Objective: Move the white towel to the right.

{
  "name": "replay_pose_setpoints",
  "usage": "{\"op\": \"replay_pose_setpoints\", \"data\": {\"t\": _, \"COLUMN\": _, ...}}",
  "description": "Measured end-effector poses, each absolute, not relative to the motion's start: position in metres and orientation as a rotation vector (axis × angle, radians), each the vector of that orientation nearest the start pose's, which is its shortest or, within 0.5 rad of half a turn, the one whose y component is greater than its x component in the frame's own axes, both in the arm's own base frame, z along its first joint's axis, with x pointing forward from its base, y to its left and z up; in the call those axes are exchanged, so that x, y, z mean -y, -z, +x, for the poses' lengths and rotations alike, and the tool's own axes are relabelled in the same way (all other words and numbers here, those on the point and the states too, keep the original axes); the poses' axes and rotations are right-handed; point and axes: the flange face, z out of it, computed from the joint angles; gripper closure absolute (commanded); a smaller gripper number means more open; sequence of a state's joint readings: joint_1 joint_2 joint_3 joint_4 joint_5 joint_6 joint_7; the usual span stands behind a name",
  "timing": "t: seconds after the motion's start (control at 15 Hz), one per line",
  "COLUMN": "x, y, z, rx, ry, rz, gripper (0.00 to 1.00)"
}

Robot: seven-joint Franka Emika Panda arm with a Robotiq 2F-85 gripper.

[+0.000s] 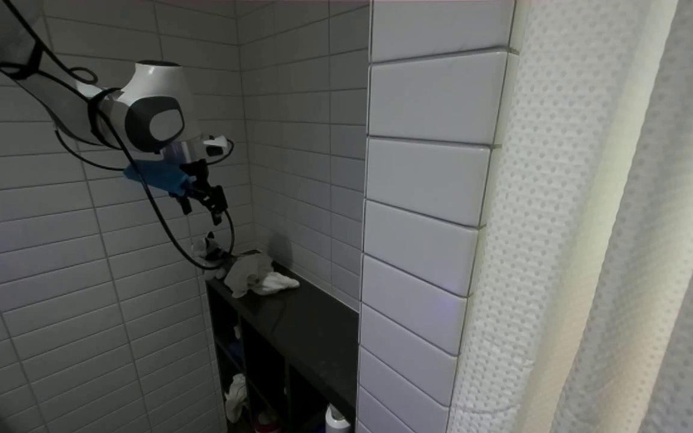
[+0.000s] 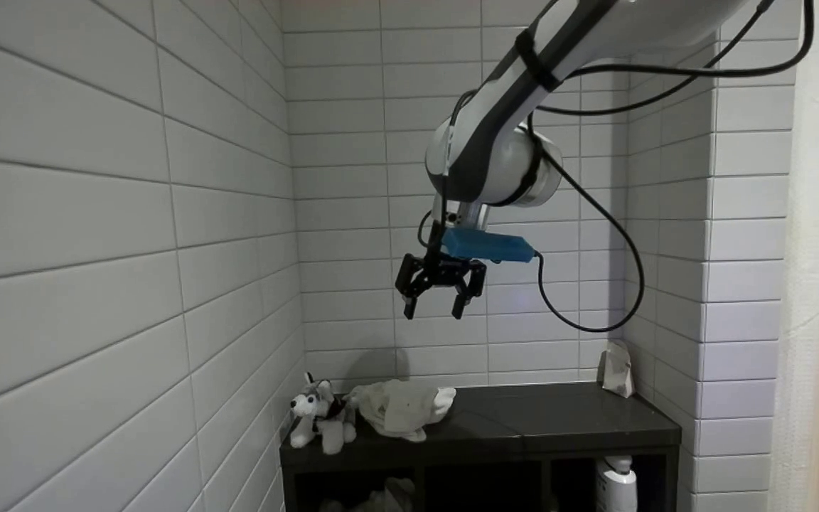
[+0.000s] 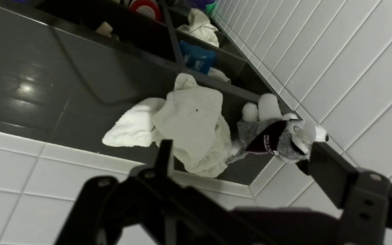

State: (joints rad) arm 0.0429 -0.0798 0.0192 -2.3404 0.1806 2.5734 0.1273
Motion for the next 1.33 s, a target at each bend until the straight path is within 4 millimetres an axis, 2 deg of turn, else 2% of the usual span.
{"op": "replay_pose_setpoints", "data": {"t": 0.27, "x": -0.037, "y": -0.372, "z": 0.533, "rx": -0.315, "ry": 0.387, "rz": -2.942, "gripper": 0.0}}
{"op": "replay_pose_setpoints", "data": {"t": 0.6, "x": -0.052, "y": -0.338, "z": 0.557, "rx": -0.313, "ry": 0.324, "rz": -2.935, "gripper": 0.0}}
{"op": "replay_pose_setpoints", "data": {"t": 0.8, "x": -0.057, "y": -0.336, "z": 0.578, "rx": -0.315, "ry": 0.383, "rz": -2.922, "gripper": 0.0}}
{"op": "replay_pose_setpoints", "data": {"t": 1.0, "x": -0.056, "y": -0.345, "z": 0.6, "rx": -0.329, "ry": 0.443, "rz": -2.909, "gripper": 0.0}}
{"op": "replay_pose_setpoints", "data": {"t": 1.2, "x": -0.045, "y": -0.349, "z": 0.623, "rx": -0.354, "ry": 0.475, "rz": -2.899, "gripper": 0.0}}
{"op": "replay_pose_setpoints", "data": {"t": 1.33, "x": -0.034, "y": -0.345, "z": 0.638, "rx": -0.379, "ry": 0.467, "rz": -2.899, "gripper": 0.0}}
